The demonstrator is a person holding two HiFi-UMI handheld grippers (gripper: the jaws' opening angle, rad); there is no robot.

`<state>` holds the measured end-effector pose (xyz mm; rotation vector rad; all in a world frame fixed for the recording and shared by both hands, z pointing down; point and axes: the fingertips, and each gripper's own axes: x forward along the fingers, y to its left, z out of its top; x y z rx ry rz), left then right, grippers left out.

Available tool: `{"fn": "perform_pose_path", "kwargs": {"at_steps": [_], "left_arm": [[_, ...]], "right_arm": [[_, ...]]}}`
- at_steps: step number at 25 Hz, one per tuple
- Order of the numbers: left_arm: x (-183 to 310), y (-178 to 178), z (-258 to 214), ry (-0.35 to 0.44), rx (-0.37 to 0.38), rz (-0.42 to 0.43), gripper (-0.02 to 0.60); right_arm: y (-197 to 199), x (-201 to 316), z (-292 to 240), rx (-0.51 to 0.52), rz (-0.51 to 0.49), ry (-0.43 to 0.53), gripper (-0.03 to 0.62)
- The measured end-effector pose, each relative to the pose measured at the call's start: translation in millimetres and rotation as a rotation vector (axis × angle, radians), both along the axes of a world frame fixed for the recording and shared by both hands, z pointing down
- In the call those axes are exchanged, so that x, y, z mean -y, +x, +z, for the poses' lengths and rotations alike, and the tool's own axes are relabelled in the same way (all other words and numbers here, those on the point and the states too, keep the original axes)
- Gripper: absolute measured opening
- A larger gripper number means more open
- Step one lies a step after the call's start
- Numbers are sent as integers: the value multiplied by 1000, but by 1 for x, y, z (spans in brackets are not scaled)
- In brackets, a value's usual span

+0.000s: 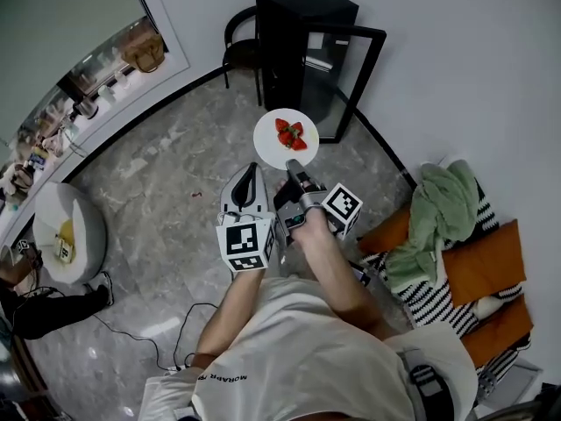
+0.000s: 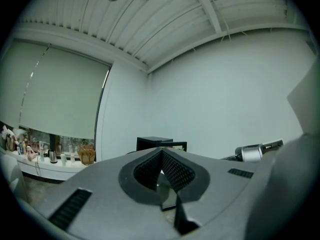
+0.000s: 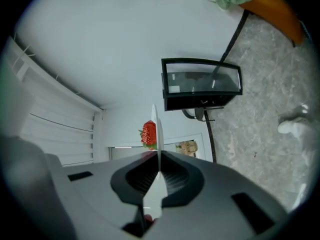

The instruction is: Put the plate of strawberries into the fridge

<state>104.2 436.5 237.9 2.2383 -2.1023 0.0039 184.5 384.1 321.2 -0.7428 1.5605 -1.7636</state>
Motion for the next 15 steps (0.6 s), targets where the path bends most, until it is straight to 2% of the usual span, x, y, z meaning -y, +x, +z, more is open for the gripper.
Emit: {"fn": "perform_pose_path", "kwargs": {"at_steps": [7, 15], "left_arm": [[60, -23, 16, -16, -9, -1, 0], [151, -63, 19, -16, -15, 8, 0]], "right_arm": [[-20, 57, 16, -30, -2, -17, 21], [-60, 146, 19, -31, 6, -24, 21]]}}
